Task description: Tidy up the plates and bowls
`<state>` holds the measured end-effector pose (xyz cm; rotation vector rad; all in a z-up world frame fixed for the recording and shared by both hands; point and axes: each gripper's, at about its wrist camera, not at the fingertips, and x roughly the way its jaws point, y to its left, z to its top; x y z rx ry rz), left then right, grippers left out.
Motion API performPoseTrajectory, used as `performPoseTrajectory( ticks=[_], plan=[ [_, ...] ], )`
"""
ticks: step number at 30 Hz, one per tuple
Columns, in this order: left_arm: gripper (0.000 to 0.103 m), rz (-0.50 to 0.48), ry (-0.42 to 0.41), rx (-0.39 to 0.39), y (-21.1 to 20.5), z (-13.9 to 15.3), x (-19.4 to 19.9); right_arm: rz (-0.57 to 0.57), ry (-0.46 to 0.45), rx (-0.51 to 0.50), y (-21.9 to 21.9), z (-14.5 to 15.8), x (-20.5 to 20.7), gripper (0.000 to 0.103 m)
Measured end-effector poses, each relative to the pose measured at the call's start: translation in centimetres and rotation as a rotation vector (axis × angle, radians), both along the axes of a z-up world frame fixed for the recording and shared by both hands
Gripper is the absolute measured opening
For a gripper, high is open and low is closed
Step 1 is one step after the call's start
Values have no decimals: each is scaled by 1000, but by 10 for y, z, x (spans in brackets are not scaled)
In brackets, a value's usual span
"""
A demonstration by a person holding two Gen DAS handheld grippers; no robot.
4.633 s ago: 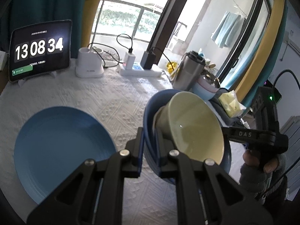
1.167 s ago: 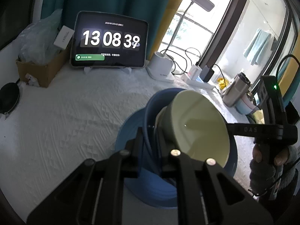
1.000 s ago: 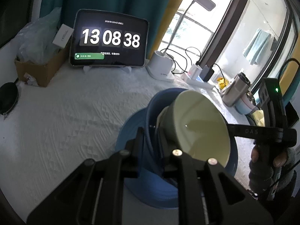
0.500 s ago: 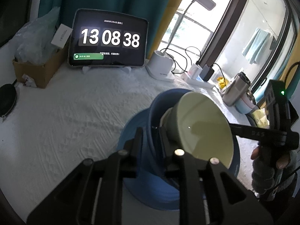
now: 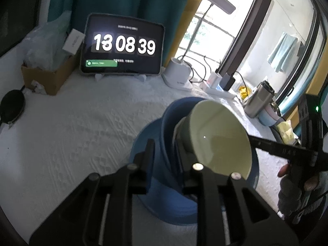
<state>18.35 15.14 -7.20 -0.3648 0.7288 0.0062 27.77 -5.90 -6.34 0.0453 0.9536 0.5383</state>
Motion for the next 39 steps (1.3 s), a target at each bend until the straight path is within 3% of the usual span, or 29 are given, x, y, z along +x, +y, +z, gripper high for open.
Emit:
performPoseTrajectory(
  ticks=[12, 27, 39],
  plan=[
    [45, 16, -43, 29, -10, 12, -29, 9, -26, 7, -10, 6, -30, 41],
    [46, -27, -73, 67, -36, 19, -64, -7, -46, 16, -27, 9, -65, 45],
    [47, -77, -190, 149, -76, 32, -103, -61, -90, 27, -62, 9, -97, 45]
  ],
)
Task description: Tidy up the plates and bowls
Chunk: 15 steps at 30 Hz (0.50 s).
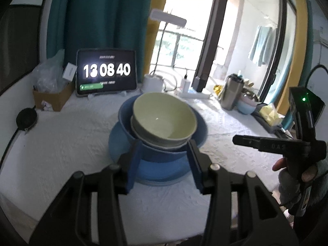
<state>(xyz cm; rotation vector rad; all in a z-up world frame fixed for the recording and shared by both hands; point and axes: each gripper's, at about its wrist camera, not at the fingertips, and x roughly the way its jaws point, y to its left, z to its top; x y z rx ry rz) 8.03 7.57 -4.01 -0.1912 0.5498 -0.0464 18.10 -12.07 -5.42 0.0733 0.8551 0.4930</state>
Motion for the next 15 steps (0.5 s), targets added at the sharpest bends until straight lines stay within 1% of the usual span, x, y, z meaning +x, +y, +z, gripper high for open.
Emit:
performPoseTrajectory(
  ticks=[1, 2, 4, 7, 8, 10, 12, 15],
  plan=[
    [52, 2, -17, 5, -3, 1, -4, -5, -6, 0, -3, 0, -2, 45],
    [61, 6, -35, 14, -6, 2, -9, -15, -19, -5, -8, 1, -7, 45],
    [68, 11, -60, 25, -12, 4, -17, -25, -42, -13, -15, 3, -16, 45],
    [71, 10, -75, 33, -19, 7, -26, -53, -71, -32, -26, 6, -27, 45],
    [73, 11, -79, 34, -22, 9, -29, -71, -93, -43, -31, 8, -34, 46],
    [75, 16, -88, 37, -27, 11, -35, -93, -125, -58, -39, 11, -44, 51],
    [78, 31, -99, 42, -32, 13, -41, -111, -147, -70, -46, 13, -54, 52],
    [79, 37, -114, 27, -38, 17, -50, -126, -170, -84, -55, 14, -67, 54]
  ],
)
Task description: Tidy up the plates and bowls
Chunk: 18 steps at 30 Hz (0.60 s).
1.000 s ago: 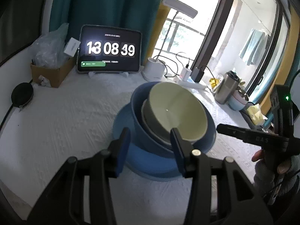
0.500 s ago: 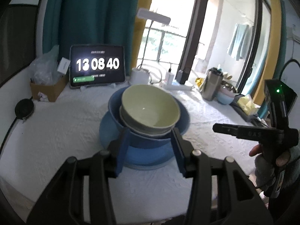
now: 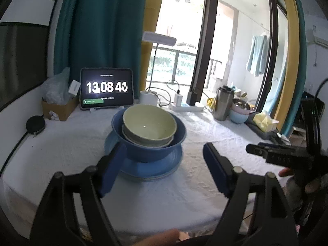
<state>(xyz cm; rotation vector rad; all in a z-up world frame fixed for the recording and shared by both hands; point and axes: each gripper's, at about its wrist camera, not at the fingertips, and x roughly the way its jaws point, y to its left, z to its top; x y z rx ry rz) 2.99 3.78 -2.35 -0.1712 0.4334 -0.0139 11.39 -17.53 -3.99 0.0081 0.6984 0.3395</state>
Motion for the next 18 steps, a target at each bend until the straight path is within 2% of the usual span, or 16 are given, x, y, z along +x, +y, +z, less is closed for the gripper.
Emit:
performPoseTrajectory(
  ticks=[5, 8, 18],
  plan=[
    [81, 11, -52, 34, -10, 8, -16, -16, -56, -45, -8, 3, -20, 57],
    [93, 16, -80, 47, -14, 13, -24, -29, -82, -51, -12, 4, -32, 58],
    [96, 38, -206, 108, -20, 40, -55, -102, -214, -59, -35, 20, -71, 60]
  ],
)
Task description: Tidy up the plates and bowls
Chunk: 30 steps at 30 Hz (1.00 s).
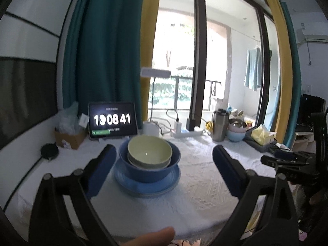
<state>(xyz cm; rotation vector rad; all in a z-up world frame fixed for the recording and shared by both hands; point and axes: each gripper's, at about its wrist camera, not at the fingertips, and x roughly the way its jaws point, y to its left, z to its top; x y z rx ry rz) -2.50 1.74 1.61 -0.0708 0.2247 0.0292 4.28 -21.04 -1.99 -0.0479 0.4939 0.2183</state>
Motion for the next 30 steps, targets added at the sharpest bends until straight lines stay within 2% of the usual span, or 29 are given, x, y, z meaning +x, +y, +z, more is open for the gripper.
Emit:
performPoseTrajectory(
  ticks=[10, 19, 30],
  plan=[
    [96, 10, -96, 58, -8, 27, -25, -64, -121, 13, -21, 28, -28, 60],
    [96, -9, -128, 57, -12, 40, -34, -89, -181, 15, -30, 48, -50, 60],
    [96, 11, -114, 49, -6, 48, -39, -99, -225, 29, -32, 63, -65, 62]
  ],
)
